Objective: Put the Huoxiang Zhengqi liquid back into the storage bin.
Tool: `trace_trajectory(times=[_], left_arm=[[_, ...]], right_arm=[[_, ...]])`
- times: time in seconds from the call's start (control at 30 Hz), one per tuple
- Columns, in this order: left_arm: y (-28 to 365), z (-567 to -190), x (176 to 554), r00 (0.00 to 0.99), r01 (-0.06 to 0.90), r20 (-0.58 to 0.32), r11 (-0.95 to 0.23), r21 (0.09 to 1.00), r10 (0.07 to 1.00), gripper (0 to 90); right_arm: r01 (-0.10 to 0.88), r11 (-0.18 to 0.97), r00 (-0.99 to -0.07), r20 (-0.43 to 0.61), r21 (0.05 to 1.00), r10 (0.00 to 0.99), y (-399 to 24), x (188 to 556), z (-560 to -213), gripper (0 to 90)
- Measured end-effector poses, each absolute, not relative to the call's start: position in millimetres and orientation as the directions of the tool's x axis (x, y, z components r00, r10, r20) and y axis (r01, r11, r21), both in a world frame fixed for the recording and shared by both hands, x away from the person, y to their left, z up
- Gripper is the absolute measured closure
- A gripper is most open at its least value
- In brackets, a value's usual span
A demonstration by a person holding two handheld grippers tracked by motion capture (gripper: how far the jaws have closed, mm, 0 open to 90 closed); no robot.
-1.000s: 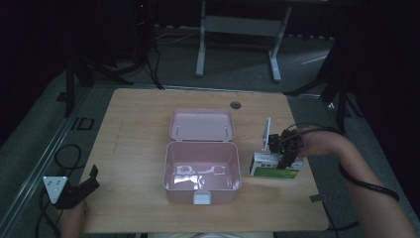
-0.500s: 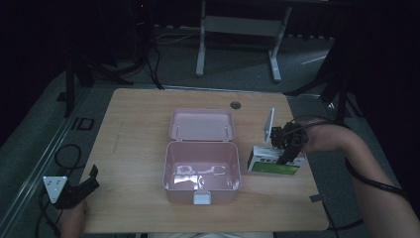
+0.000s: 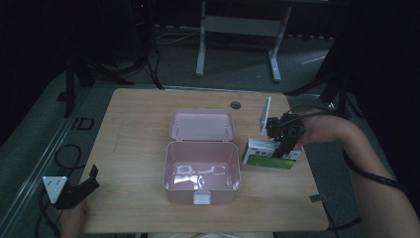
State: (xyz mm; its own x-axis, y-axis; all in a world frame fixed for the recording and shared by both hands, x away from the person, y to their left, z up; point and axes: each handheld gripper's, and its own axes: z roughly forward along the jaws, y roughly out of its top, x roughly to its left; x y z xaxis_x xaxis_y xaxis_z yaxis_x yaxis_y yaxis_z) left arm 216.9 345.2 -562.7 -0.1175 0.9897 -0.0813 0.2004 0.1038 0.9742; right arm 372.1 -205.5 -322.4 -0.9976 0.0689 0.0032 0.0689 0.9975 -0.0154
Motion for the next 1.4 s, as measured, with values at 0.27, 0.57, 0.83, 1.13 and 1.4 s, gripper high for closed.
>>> trace_trajectory(times=[0.27, 0.57, 0.83, 1.13, 1.4], left_arm=[[345, -563, 217, -0.116, 0.201, -0.081, 0.103, 0.974, 0.990, 2.1], [345, -563, 217, -0.114, 0.199, -0.083, 0.105, 0.974, 0.990, 2.1], [345, -563, 217, -0.111, 0.201, -0.076, 0.097, 0.975, 0.991, 2.1], [345, -563, 217, -0.107, 0.199, -0.077, 0.097, 0.975, 0.991, 2.1], [346, -563, 217, -0.105, 0.199, -0.079, 0.099, 0.975, 0.991, 2.1]], right_arm=[[0.038, 0.999, -0.999, -0.012, -0.009, 0.038, -183, 369, -311, 61.8], [-0.001, 1.000, -1.000, -0.004, -0.001, -0.001, -154, 365, -308, 61.8], [-0.044, 0.999, -0.999, 0.004, -0.008, -0.044, -126, 360, -313, 61.8], [-0.078, 0.997, -0.997, 0.023, 0.004, -0.078, -95, 355, -319, 61.8], [-0.108, 0.994, -0.994, 0.030, 0.009, -0.108, -70, 348, -321, 61.8]])
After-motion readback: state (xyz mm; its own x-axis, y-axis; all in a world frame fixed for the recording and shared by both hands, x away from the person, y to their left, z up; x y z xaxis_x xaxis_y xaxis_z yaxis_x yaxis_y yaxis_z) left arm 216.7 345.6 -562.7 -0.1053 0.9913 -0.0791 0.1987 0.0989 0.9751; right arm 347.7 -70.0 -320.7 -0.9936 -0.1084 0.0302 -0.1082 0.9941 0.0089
